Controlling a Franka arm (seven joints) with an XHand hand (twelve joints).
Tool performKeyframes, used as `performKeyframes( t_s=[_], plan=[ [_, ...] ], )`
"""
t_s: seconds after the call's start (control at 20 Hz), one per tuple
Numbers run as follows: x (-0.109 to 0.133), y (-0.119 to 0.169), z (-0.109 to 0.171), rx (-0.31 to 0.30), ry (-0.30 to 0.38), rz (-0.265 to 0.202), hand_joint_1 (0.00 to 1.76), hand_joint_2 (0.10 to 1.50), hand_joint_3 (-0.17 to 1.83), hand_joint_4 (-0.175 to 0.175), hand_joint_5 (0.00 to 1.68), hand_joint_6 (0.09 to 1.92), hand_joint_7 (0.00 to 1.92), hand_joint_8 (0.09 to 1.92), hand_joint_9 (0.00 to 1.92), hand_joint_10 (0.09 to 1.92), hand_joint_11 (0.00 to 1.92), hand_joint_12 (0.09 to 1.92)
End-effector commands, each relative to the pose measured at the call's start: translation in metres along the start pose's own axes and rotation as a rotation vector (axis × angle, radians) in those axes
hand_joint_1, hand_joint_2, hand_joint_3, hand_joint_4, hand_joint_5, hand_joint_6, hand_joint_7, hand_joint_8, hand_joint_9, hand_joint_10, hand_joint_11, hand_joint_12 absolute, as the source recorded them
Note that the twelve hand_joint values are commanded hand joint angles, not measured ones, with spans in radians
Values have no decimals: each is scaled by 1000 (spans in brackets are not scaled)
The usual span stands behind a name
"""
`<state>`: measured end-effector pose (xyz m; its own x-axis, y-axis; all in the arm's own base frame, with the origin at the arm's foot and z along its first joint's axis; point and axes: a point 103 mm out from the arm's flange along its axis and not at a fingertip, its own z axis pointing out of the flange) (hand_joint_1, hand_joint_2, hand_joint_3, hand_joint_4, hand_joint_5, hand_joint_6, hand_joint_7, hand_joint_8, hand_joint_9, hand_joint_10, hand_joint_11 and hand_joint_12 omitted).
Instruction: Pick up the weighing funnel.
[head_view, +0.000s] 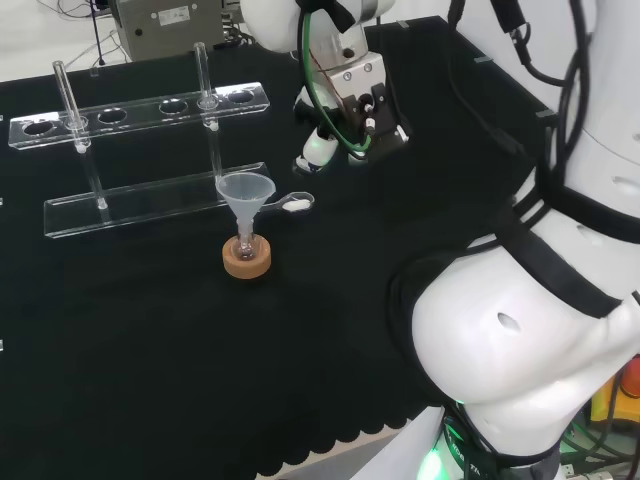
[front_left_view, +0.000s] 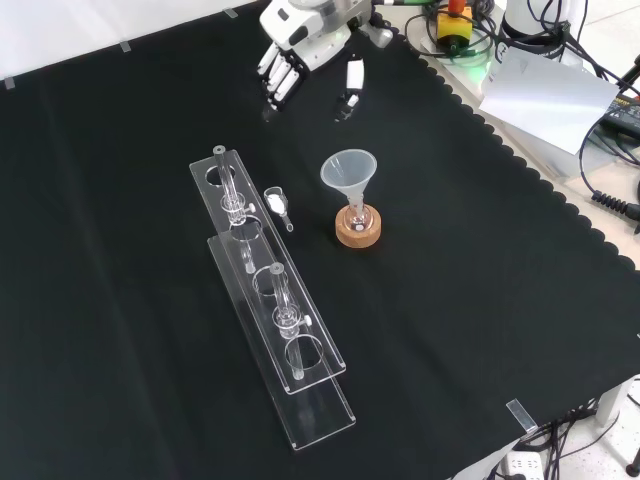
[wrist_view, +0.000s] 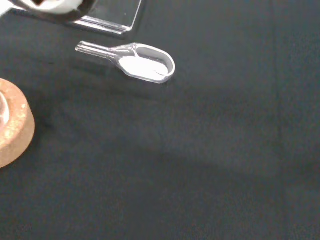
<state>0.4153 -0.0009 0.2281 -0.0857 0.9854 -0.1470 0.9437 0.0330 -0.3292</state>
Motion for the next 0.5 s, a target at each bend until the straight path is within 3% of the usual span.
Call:
performKeyframes(
  t_s=[0.05,0.5],
  plan=[
    [-23,36,28,-2,78,-12,780,626,603,-44,492,87,528,672,753,549,467,1313],
    [-34,75,61,15,107,-40,824,606,630,-46,513,87,549,670,775,530,481,1300]
  ],
)
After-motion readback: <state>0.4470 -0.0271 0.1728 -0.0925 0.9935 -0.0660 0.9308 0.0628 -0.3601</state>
